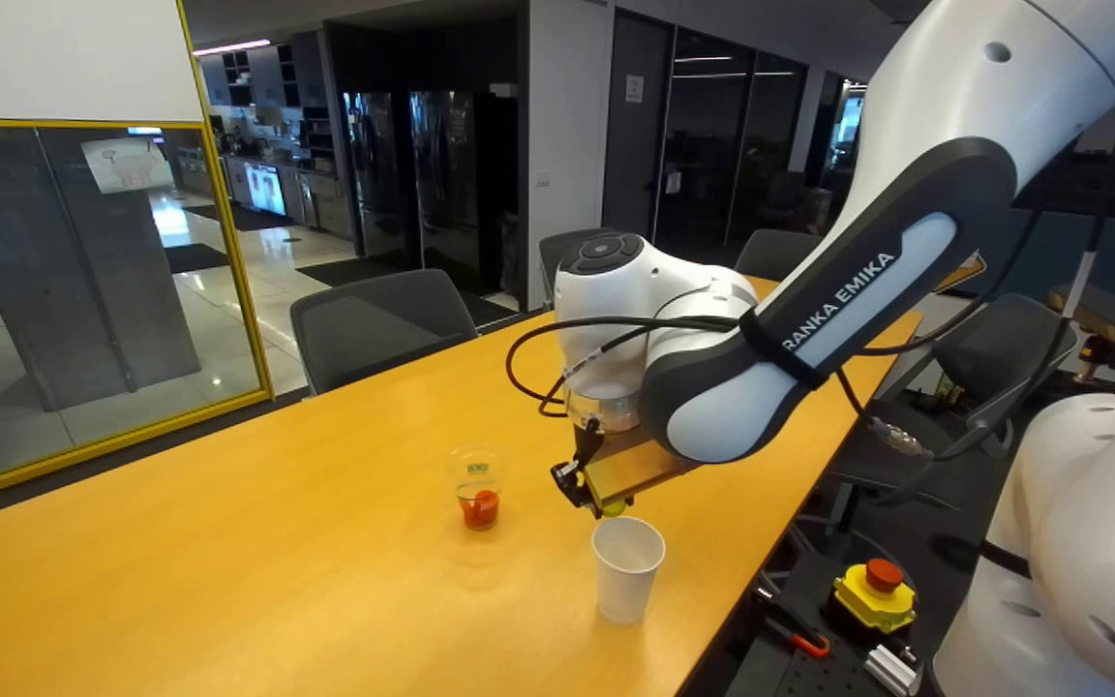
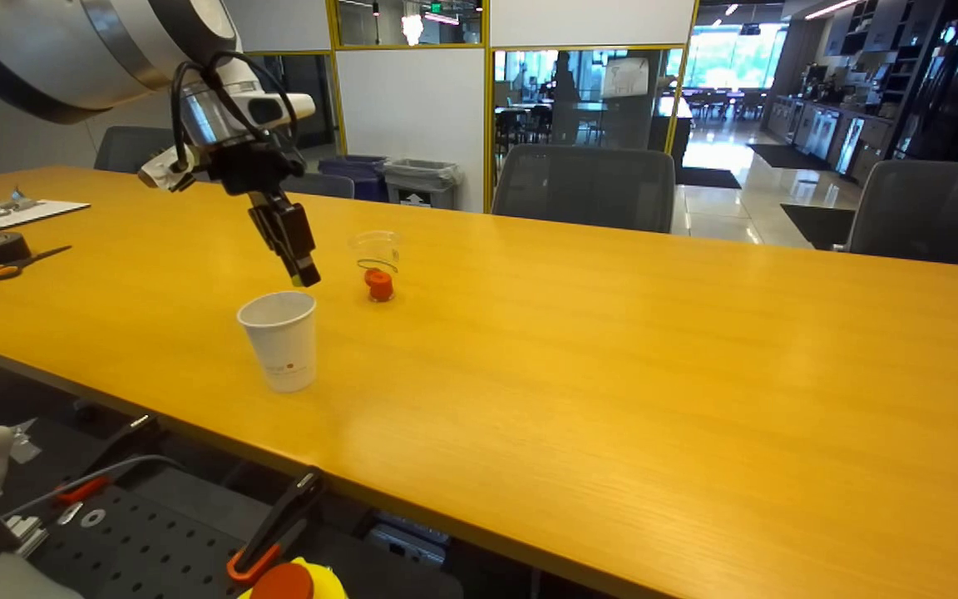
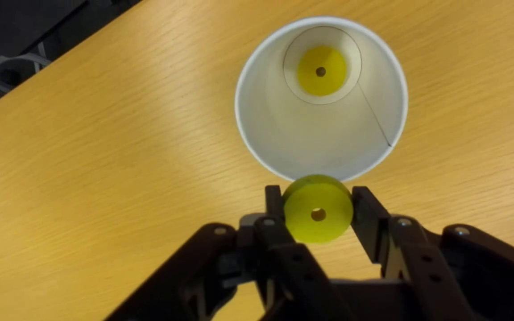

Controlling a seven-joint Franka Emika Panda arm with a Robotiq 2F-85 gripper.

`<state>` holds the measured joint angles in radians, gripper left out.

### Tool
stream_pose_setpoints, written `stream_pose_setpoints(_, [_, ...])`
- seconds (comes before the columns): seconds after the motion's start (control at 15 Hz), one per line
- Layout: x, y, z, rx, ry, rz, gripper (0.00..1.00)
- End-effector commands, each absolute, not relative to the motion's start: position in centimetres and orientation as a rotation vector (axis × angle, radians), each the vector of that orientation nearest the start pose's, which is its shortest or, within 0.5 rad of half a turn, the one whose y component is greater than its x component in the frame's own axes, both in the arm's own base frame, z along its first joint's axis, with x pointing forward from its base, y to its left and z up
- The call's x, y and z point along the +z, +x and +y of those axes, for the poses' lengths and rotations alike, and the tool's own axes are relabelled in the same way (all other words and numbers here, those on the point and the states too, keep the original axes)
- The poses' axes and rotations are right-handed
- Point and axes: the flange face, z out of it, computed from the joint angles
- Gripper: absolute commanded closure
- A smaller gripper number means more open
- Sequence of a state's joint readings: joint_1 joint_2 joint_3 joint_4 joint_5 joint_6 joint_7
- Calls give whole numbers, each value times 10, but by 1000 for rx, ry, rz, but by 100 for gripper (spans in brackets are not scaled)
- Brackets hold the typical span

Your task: Pick up the orange and yellow objects and put them in the cups

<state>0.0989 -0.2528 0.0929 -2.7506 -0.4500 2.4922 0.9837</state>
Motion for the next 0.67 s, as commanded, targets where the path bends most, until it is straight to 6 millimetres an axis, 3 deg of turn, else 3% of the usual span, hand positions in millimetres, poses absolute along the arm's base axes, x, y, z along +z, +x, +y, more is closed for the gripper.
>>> stream_pose_setpoints(0.0, [306, 376, 74, -237, -3284, 707, 79])
stream_pose_setpoints(0.6, [290, 370, 62, -22, -3261, 715, 79])
